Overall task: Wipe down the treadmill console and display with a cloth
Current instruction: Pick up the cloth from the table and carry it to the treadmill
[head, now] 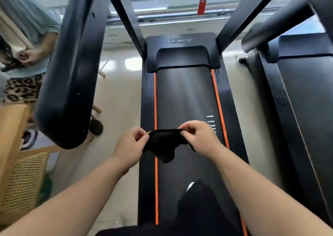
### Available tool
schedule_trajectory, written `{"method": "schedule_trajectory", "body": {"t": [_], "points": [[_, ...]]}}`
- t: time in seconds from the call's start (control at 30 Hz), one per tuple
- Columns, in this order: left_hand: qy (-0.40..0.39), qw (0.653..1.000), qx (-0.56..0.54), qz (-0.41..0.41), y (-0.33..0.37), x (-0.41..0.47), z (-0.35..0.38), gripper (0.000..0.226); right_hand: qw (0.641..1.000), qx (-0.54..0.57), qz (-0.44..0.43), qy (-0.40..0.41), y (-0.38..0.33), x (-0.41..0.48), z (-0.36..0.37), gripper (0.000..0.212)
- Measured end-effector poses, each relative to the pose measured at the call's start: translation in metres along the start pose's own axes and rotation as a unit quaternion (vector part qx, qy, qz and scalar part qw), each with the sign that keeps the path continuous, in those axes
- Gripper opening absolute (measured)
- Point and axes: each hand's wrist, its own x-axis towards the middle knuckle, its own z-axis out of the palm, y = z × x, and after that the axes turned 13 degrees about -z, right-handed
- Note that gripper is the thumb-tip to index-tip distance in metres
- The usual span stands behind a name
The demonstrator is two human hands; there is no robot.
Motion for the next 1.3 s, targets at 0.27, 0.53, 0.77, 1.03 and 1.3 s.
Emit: {"method": "schedule_trajectory", "body": {"t": [0.27,0.53,0.77,1.03,1.3], "points": [[0.023,1.0,0.01,0.013,0.142,-0.047,0.001,0.011,1.0,-0.017,-0.012,-0.007,-0.054,0.011,-0.13,0.018],[0.049,0.998,0.003,0.039,0.211,-0.045,-0.036,0.019,0.996,-0.06,-0.033,-0.058,-0.094,0.056,-0.186,0.009],[0.039,0.996,-0.027,0.072,0.265,0.019,-0.047,0.015,0.99,-0.122,-0.044,-0.064,-0.094,0.127,-0.218,0.01],[-0.01,0.992,-0.061,0.112,0.355,0.121,-0.081,0.011,0.982,-0.187,-0.031,0.022,-0.111,0.236,-0.254,0.009],[-0.015,0.981,-0.114,0.153,0.448,0.184,-0.109,0.013,0.974,-0.165,-0.064,0.14,-0.146,0.324,-0.302,0.007]]}}
